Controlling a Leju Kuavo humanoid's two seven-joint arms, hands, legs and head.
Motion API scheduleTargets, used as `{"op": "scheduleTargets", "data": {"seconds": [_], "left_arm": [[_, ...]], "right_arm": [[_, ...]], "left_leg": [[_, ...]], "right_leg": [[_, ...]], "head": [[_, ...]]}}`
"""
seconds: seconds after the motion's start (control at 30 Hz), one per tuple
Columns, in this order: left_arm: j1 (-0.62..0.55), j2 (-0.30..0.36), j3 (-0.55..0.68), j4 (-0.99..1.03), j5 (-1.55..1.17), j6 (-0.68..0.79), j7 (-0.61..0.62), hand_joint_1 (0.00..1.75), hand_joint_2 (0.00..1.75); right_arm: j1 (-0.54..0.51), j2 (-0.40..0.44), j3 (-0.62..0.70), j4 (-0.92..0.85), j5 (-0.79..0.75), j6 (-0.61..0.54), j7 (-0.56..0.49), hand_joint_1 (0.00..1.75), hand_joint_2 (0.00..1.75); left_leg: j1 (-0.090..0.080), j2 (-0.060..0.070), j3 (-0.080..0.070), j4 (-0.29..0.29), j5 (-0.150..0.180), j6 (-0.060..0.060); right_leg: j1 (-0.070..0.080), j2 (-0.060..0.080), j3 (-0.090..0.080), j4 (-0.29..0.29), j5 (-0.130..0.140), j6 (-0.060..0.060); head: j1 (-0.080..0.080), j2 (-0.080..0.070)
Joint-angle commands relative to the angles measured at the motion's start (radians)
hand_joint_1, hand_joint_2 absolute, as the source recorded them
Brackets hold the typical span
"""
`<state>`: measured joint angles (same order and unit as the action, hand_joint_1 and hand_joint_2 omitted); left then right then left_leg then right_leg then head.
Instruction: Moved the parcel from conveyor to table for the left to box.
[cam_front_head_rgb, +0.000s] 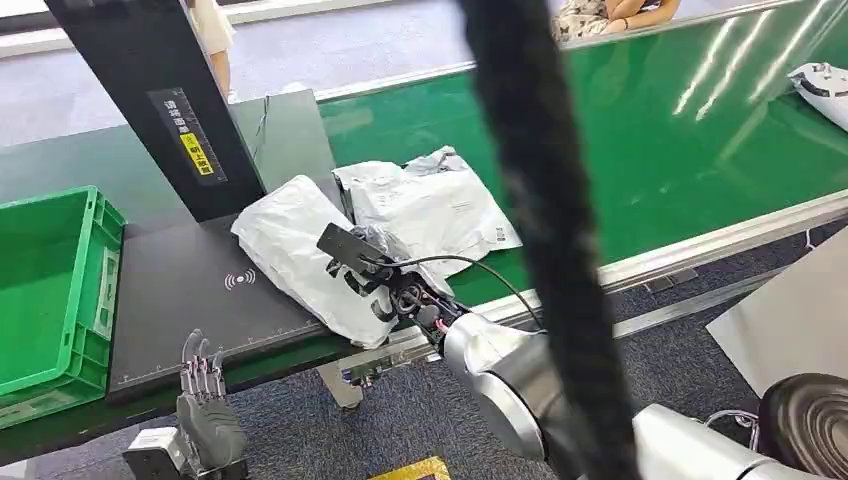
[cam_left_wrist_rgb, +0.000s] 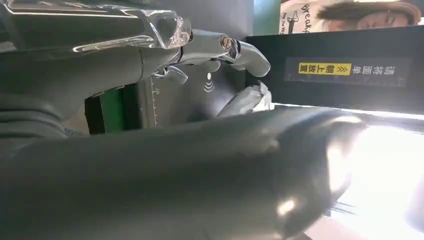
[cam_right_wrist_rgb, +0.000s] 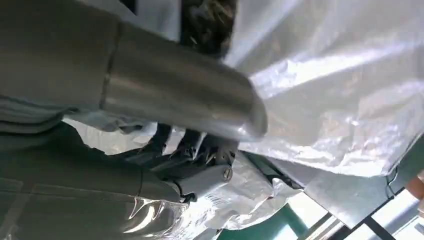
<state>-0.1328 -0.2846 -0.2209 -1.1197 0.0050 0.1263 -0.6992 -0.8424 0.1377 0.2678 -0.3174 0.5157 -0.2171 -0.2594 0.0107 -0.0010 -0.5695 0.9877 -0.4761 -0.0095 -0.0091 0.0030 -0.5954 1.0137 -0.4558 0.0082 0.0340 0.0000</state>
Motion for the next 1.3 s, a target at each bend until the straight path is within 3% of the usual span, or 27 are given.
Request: {"op": "scheduleTargets", "data": {"seconds": [0.03, 0.5, 0.53, 0.57, 0.73, 0.87, 1.03, 1.3], "left_arm": [[0.033, -0.017, 0.006, -0.01, 0.012, -0.011, 0.001, 0.0, 0.0], [0.055, -0.018, 0.0, -0.044, 0.022, -0.017, 0.001, 0.0, 0.0], [0.051, -0.016, -0.005, -0.037, 0.02, -0.018, 0.001, 0.0, 0.0], [0.043, -0.016, -0.009, -0.024, 0.02, -0.023, 0.001, 0.0, 0.0], [0.01, -0.028, -0.029, 0.029, 0.02, -0.029, 0.001, 0.0, 0.0], [0.004, -0.03, -0.045, 0.035, 0.021, -0.025, 0.001, 0.0, 0.0], [-0.005, -0.024, -0.053, 0.084, 0.009, -0.006, 0.001, 0.0, 0.0], [-0.005, -0.022, -0.052, 0.084, 0.011, -0.007, 0.001, 0.0, 0.0]], "right_arm": [[-0.046, -0.016, -0.046, 0.046, -0.023, 0.006, -0.02, 1.75, 0.0], [-0.069, -0.027, -0.072, 0.041, -0.048, 0.002, -0.053, 1.75, 0.0], [-0.079, -0.02, -0.07, 0.043, -0.045, -0.01, -0.043, 1.38, 0.0], [-0.092, -0.011, -0.069, 0.043, -0.041, -0.028, -0.038, 0.02, 0.0], [-0.184, 0.068, -0.06, 0.043, -0.033, -0.046, 0.013, 0.0, 0.0], [-0.214, 0.106, -0.041, 0.023, -0.018, -0.073, -0.034, 0.0, 0.0], [-0.222, 0.099, -0.064, -0.027, -0.052, -0.108, -0.101, 0.0, 0.0], [-0.224, 0.092, -0.066, -0.029, -0.054, -0.1, -0.103, 0.0, 0.0]], "left_leg": [[0.0, 0.0, 0.001, -0.001, 0.0, 0.001], [-0.001, 0.0, 0.0, 0.0, 0.0, 0.0], [-0.001, 0.0, 0.001, -0.001, 0.0, 0.001], [-0.001, 0.0, 0.0, 0.0, 0.0, 0.001], [-0.001, 0.005, -0.001, 0.001, -0.001, 0.001], [-0.001, 0.004, -0.001, 0.001, 0.0, 0.0], [-0.001, 0.002, 0.0, 0.0, 0.0, 0.001], [-0.001, 0.0, 0.0, -0.001, 0.001, 0.001]], "right_leg": [[0.0, -0.001, 0.001, -0.001, 0.0, 0.0], [-0.001, 0.0, 0.0, 0.0, 0.0, 0.0], [-0.001, 0.0, 0.001, -0.001, 0.0, 0.0], [-0.001, 0.0, 0.0, 0.0, 0.0, 0.0], [-0.001, 0.004, -0.003, 0.002, 0.001, 0.0], [-0.001, 0.004, -0.003, 0.001, 0.0, -0.001], [0.0, 0.002, -0.001, 0.0, 0.0, 0.0], [-0.001, 0.0, 0.0, -0.001, 0.0, 0.0]], "head": [[0.0, 0.0], [0.0, 0.0], [0.0, 0.0], [0.0, 0.0], [0.0, 0.0], [0.0, 0.0], [0.0, 0.0], [0.0, 0.0]]}}
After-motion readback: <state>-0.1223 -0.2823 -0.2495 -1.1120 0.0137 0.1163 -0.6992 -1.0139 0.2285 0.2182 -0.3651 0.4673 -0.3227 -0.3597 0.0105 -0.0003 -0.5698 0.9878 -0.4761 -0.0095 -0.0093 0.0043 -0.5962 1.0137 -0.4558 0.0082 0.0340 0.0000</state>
